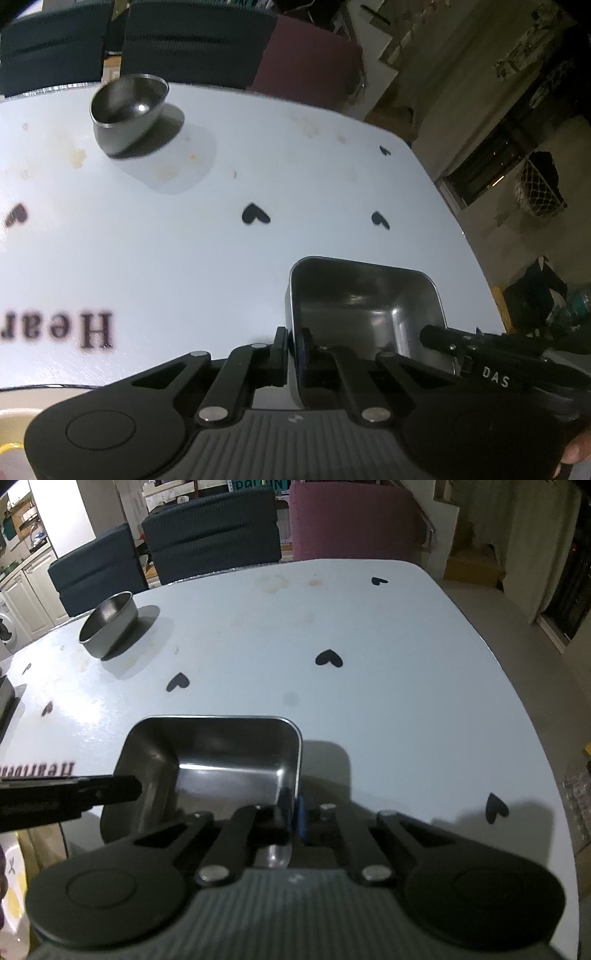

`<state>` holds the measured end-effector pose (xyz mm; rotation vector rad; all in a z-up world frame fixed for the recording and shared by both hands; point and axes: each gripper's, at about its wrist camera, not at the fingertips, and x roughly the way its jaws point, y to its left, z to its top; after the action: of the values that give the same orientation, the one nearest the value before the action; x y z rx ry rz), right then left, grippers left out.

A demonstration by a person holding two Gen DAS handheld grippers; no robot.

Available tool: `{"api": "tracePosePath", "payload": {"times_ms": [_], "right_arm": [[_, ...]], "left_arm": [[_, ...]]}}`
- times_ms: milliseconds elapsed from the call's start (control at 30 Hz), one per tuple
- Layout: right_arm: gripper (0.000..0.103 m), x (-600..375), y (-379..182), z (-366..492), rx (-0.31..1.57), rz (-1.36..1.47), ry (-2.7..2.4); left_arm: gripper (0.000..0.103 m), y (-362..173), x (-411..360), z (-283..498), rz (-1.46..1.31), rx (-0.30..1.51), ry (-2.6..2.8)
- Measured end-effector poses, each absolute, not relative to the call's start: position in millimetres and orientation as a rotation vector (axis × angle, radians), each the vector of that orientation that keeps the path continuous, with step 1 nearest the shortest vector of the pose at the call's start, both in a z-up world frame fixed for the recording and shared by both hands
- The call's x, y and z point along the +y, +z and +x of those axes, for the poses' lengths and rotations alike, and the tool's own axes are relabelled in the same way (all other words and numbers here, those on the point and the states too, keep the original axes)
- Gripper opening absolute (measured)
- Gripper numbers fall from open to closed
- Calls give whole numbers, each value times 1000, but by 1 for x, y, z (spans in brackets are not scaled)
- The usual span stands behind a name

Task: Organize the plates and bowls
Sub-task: 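Close both grippers on opposite rims of the steel tray, then lift and carry the steel tray with both grippers toward the nested bowls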

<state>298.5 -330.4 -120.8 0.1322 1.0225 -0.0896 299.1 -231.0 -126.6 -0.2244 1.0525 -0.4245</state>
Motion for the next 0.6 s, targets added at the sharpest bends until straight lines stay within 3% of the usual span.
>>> {"api": "tracePosePath", "payload": {"times_ms": [600], "right_arm": [[5, -313, -66, 252, 857, 239, -55]], "left_arm": [[4, -66, -189, 269, -217, 905, -444]]}}
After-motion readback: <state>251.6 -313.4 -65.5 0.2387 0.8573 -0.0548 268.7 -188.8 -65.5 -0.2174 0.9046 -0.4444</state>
